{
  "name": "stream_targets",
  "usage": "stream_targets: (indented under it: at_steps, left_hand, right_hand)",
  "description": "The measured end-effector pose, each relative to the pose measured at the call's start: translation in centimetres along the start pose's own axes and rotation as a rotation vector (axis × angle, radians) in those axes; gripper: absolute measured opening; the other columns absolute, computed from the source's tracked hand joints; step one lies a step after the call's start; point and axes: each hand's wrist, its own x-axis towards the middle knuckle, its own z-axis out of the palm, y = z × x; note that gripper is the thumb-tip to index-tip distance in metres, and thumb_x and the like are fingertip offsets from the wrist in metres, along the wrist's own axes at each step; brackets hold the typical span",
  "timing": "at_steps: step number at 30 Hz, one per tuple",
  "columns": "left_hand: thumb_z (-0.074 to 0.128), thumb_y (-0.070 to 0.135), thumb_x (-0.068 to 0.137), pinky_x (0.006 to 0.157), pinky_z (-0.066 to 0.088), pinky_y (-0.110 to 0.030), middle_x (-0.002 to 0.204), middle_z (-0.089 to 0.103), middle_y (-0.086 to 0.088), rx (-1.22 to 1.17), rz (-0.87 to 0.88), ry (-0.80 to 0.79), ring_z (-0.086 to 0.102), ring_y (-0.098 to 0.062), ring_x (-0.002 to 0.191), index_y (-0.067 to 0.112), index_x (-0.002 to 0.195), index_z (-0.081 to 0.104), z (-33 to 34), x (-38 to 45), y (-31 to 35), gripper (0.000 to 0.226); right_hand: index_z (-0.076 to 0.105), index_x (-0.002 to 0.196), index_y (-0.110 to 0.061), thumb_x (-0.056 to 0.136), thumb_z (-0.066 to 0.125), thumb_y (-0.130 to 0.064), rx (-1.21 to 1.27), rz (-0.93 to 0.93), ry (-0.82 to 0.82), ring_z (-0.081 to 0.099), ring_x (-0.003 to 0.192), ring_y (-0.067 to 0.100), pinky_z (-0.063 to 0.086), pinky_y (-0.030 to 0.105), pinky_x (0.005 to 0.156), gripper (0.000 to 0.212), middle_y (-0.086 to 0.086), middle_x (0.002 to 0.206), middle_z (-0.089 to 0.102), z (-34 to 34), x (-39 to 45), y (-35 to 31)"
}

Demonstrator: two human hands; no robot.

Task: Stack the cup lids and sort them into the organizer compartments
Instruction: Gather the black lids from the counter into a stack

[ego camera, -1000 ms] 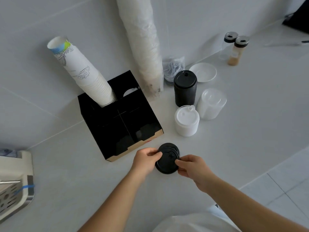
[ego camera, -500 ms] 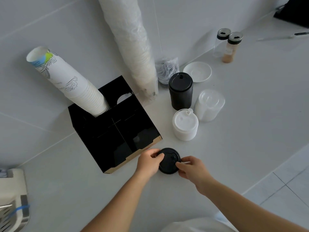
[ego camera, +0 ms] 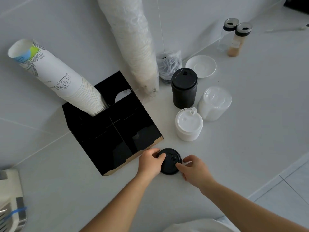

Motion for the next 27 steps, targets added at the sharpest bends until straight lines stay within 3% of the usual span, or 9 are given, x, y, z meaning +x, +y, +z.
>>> stream_targets:
  at_steps: [4,7,11,14,16,18,23,27]
  left_hand:
    - [0.069,0.028,0.084,0.085,0.055,-0.028,0.096,0.072,0.006,-0.029,-0.027,-0.014,0.066,-0.012,0.093,0.016,0.102,0.073,-0.1,0.0,-0.2,0.022]
    - [0.069,0.026,0.084,0.084,0.053,-0.028,0.089,0.068,0.007,-0.091,-0.07,-0.05,0.064,-0.012,0.088,0.029,0.083,0.066,-0.4,-0.1,0.1,0.005]
    - [0.068,0.024,0.084,0.092,0.055,-0.045,0.093,0.075,-0.006,-0.208,-0.19,-0.116,0.069,-0.025,0.097,0.026,0.065,0.069,-0.5,-1.1,-0.6,0.019]
    - [0.071,0.017,0.083,0.085,0.058,-0.048,0.1,0.075,-0.015,-0.418,-0.313,-0.121,0.07,-0.032,0.097,0.018,0.076,0.074,-0.5,-2.4,-1.6,0.008]
    - [0.07,0.013,0.085,0.069,0.06,-0.038,0.102,0.073,-0.015,-0.549,-0.371,-0.136,0.071,-0.028,0.093,0.008,0.094,0.071,-0.7,-3.2,-2.0,0.01]
    - [0.069,0.012,0.086,0.062,0.058,-0.03,0.1,0.074,-0.014,-0.626,-0.398,-0.141,0.071,-0.023,0.09,0.004,0.101,0.068,-1.1,-4.1,-2.5,0.017]
    - [0.078,0.022,0.078,0.079,0.052,-0.032,0.088,0.072,-0.009,-0.65,-0.337,-0.071,0.062,-0.018,0.078,0.007,0.095,0.073,-2.3,-5.6,-4.4,0.023]
    - [0.079,0.026,0.076,0.081,0.057,-0.034,0.097,0.075,-0.01,-0.681,-0.267,-0.014,0.067,-0.021,0.086,0.013,0.101,0.072,-3.6,-6.9,-5.4,0.029]
  right_hand:
    - [0.066,0.095,-0.018,0.078,0.072,-0.035,0.018,0.005,-0.02,0.064,0.064,0.021,0.059,0.037,0.069,0.025,0.002,0.076,0.071,0.0,0.3,0.0]
    - [0.069,0.096,-0.013,0.08,0.073,-0.03,0.067,0.016,-0.039,0.061,0.064,0.021,0.056,0.036,0.067,0.024,0.003,0.075,0.069,0.0,0.3,-0.3]
    - [0.072,0.094,-0.003,0.085,0.071,-0.017,0.11,0.035,-0.093,0.055,0.064,0.022,0.052,0.033,0.065,0.017,0.01,0.073,0.062,-0.8,-0.1,-0.6]
    - [0.071,0.085,-0.012,0.086,0.072,-0.018,0.102,0.03,-0.115,0.061,0.075,0.024,0.058,0.038,0.081,0.006,0.011,0.083,0.067,-1.3,-0.5,-1.2]
    - [0.068,0.081,-0.018,0.085,0.073,-0.02,0.095,0.03,-0.134,0.067,0.087,0.024,0.06,0.041,0.089,0.007,0.011,0.095,0.07,-1.5,-0.6,-1.5]
    - [0.067,0.087,-0.017,0.084,0.075,-0.02,0.092,0.027,-0.174,0.069,0.095,0.026,0.061,0.04,0.087,0.009,0.013,0.103,0.071,-1.6,-0.8,-1.9]
    - [0.072,0.095,-0.011,0.083,0.077,-0.017,0.058,-0.06,-0.228,0.07,0.097,0.028,0.062,0.036,0.081,0.014,0.014,0.106,0.073,-1.4,-1.4,-3.1]
    - [0.068,0.11,-0.011,0.083,0.077,-0.018,0.003,-0.172,-0.256,0.07,0.098,0.027,0.06,0.037,0.085,0.029,0.009,0.109,0.07,-0.3,-2.0,-4.6]
